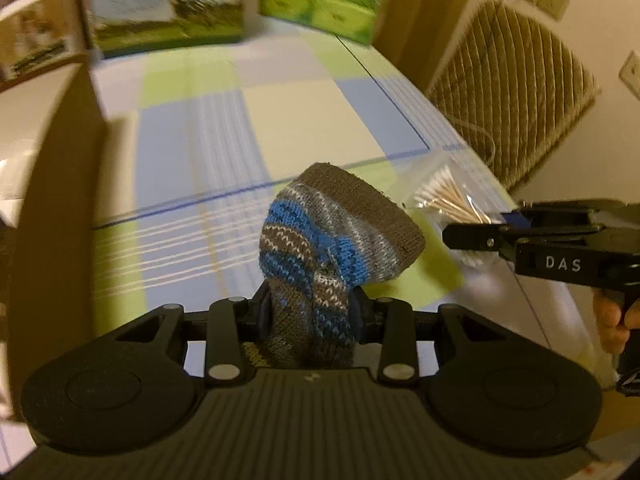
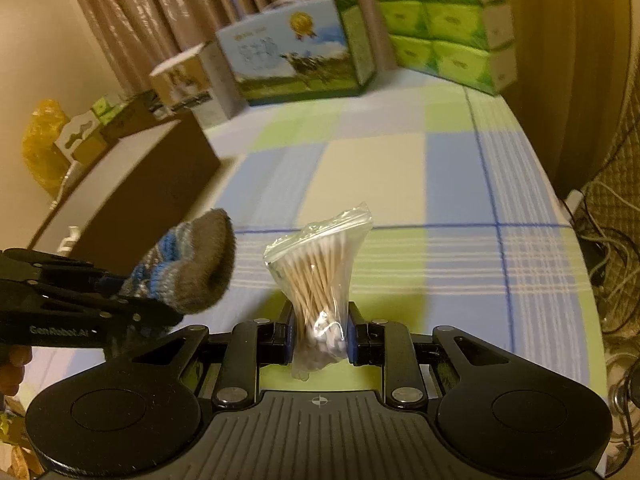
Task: Organize objects
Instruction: 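Grasp the striped knitted sock with the left tool while the right tool grasps the cotton-swab bag, then carry the sock with the left tool while the right tool carries the swab bag to the box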
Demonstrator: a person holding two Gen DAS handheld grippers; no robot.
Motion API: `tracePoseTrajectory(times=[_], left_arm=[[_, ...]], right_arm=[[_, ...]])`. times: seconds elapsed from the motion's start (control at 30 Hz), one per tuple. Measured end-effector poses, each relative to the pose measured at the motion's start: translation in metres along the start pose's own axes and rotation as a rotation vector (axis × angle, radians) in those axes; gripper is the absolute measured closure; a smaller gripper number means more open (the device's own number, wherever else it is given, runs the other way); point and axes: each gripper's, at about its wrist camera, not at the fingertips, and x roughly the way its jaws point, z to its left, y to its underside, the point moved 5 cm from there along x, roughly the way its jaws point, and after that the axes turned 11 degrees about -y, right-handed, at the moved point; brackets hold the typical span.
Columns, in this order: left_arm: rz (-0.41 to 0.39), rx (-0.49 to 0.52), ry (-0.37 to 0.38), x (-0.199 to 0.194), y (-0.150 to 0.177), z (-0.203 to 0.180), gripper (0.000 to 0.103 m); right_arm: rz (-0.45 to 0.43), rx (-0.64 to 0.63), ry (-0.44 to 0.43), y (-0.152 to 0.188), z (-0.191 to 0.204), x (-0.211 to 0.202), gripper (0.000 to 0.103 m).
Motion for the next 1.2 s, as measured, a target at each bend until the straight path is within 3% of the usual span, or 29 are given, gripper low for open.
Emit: tracePoseTrajectory(times=[0.33, 0.63, 0.93, 1.2], left_arm=[[-0.123, -0.094, -0.051, -0.069, 0.002, 0.07, 0.071], [-0.166, -0.188, -0.129, -0.105, 0.014, 0.154, 0.071], [-0.168, -0.242, -0.216, -0.106, 0.009, 0.235, 0.071], [-0.151, -0.243, -0.249, -0.085, -0.008, 0.282, 0.071]], right_arm=[[-0.027, -0.066, -0.11, -0.024, 0.09, 0.021, 0.082], [-0.02, -0.101, -0.22, -0.045, 0.168, 0.067, 0.082], [-0.008, -0.131, -0.242, -0.074, 0.227, 0.134, 0.082], [-0.006, -0.122, -0.206, -0.098, 0.244, 0.183, 0.082]])
